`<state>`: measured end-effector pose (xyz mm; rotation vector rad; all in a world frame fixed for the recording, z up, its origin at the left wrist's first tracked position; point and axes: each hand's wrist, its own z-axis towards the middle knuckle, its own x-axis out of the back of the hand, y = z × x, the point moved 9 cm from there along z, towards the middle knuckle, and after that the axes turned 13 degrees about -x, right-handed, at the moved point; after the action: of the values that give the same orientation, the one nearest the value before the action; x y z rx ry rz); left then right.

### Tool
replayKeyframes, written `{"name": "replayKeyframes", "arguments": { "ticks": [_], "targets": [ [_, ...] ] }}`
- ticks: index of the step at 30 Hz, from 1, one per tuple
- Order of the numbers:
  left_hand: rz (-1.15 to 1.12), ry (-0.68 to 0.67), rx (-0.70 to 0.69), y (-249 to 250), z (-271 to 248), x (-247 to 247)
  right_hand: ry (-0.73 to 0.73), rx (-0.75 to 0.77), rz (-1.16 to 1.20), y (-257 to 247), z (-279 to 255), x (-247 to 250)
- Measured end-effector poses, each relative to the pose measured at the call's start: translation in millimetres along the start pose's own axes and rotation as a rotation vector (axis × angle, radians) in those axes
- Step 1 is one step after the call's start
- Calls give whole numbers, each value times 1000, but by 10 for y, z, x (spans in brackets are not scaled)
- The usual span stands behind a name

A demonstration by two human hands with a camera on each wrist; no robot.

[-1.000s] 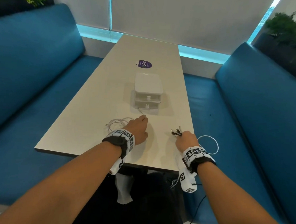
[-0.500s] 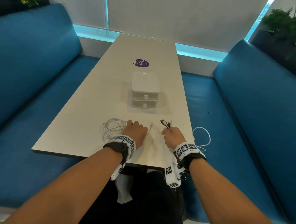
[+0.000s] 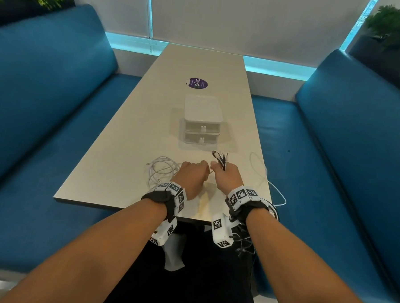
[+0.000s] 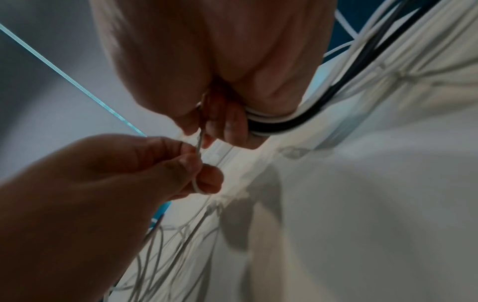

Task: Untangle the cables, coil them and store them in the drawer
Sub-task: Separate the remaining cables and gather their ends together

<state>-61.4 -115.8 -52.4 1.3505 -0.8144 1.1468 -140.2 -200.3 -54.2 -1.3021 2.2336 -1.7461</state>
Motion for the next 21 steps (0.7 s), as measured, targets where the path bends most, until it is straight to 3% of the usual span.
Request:
{"name": "replayKeyframes", "arguments": {
  "ticks": [4,9,13,21],
  "targets": [
    [-83,-10,-6,-51,-77,-115,39,22,-56,-11,28,-12],
    [136,1,-76,-185,-151,2,103,51,-196,20,80,170],
    [183,-49,-19,-468,-272,-12,125,41,-217,55,106,352],
    [268,-116,-150,-205,-156,-104,-163,72,85,-16,-48,153]
  ]
}}
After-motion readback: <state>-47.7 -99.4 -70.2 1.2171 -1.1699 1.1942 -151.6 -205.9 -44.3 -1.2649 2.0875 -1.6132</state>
